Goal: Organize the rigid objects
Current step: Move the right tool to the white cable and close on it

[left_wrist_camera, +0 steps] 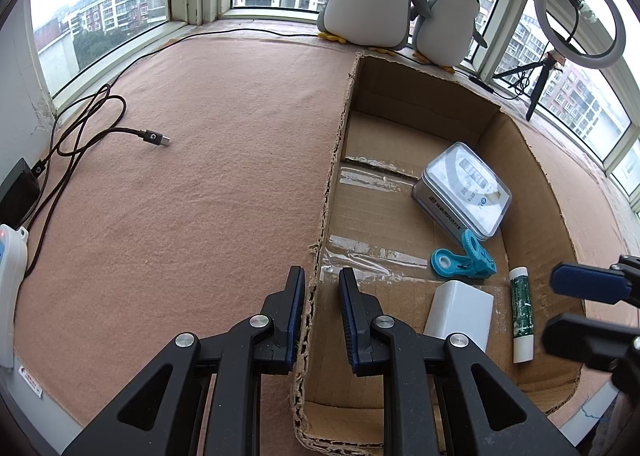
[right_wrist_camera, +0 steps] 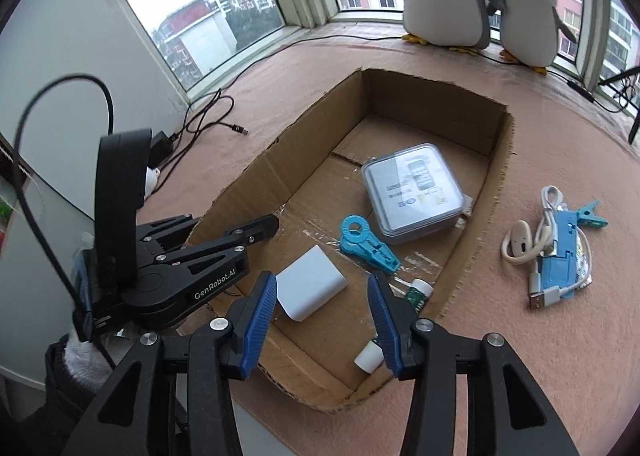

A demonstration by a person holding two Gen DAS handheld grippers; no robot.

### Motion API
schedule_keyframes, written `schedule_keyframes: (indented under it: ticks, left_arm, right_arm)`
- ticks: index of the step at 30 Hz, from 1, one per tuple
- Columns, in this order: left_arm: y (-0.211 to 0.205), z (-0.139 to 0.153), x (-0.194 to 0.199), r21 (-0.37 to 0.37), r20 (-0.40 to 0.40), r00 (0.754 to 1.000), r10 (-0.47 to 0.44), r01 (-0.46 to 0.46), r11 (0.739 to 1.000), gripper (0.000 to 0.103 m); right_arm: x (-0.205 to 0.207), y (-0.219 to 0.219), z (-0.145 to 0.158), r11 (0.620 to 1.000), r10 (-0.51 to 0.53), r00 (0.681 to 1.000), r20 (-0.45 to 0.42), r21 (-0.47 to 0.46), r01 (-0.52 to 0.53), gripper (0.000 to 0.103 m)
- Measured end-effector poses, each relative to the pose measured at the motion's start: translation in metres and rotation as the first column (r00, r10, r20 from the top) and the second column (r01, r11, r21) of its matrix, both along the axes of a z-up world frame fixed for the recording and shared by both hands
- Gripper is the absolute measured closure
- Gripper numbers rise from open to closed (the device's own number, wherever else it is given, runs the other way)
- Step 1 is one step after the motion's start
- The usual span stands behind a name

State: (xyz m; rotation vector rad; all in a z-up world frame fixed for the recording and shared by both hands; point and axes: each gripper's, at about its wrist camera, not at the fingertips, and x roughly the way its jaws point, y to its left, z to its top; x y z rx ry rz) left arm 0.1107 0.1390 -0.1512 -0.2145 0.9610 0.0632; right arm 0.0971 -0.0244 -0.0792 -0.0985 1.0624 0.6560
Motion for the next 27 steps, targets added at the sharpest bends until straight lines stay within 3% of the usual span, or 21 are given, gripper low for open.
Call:
schedule_keyframes:
  ticks: [10, 19, 27]
  left_arm:
    - [0.001, 0.0, 0.0, -0.001, 0.0, 1.0, 0.0, 0.0, 1.0, 0.084]
    - [0.0, 0.0, -0.001, -0.001, 0.0, 1.0, 0.0, 0.0, 1.0, 0.084]
    - [0.001, 0.0, -0.001, -0.004, 0.001, 1.0, -0.003, 0.003, 1.0, 0.084]
  right_arm:
    - [0.011, -0.052, 0.016, 0.992, -0.118, 0.993, 0.023, 0.035, 0.117, 0.059]
    - [0.054, -0.128, 0.021, 0.948, -0.314, 0.949, -0.016, 0.048, 0.314, 0.059]
    - [0.101, -0.141, 0.019, 0.932, -0.36, 0.931, -0.055, 0.024, 0.362, 0.059]
